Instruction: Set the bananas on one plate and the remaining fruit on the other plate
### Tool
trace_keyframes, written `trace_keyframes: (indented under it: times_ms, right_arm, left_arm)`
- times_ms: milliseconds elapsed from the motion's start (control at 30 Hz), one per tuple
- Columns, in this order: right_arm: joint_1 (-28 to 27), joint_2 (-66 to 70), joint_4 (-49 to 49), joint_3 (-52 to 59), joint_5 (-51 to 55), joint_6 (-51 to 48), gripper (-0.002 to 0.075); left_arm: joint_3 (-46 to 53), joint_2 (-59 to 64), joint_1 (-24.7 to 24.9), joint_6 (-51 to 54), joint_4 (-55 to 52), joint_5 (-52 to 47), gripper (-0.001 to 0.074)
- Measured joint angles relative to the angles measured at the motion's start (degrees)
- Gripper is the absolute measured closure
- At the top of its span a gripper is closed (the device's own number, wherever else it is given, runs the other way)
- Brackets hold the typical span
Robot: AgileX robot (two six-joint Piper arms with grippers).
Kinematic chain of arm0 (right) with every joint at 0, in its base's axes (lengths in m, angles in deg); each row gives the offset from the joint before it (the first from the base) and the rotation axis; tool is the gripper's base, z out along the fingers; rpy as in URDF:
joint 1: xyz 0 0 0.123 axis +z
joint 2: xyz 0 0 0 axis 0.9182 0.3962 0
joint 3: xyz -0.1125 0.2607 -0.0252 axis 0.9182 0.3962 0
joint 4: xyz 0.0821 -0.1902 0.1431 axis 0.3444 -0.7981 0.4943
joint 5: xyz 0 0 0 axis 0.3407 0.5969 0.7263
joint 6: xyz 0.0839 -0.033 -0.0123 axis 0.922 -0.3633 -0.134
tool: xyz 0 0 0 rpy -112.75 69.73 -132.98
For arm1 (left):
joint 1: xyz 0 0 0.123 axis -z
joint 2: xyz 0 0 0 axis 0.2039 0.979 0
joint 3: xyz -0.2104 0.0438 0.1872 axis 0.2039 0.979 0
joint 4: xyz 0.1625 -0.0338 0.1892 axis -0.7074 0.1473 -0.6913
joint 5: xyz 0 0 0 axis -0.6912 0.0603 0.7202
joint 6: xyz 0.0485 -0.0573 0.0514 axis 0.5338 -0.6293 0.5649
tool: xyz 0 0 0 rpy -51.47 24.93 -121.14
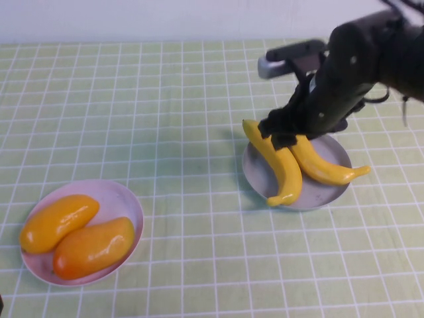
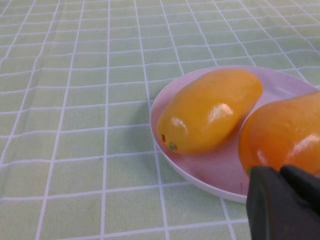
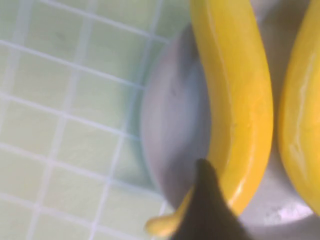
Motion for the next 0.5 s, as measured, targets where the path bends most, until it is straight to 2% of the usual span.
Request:
trace_keyframes:
  times_ms: [233,333,500]
  right_arm:
    - [2.3,-16.6,0.1,8.7,1.0,-0.8,0.0653]
    - [2.3,-24.9,0.0,13.4,1.8,-1.1,0.0715]
    - [2.3,-38.1,0.0,21.4,2.1,-1.9,0.0736]
  left_arm:
    - [0.0,0.0,0.0,0.0,0.0,0.0,0.0733]
    - [0.0,0.0,0.0,0.0,0.0,0.0,0.0733]
    - [0.0,0.0,0.0,0.0,0.0,0.0,0.0733]
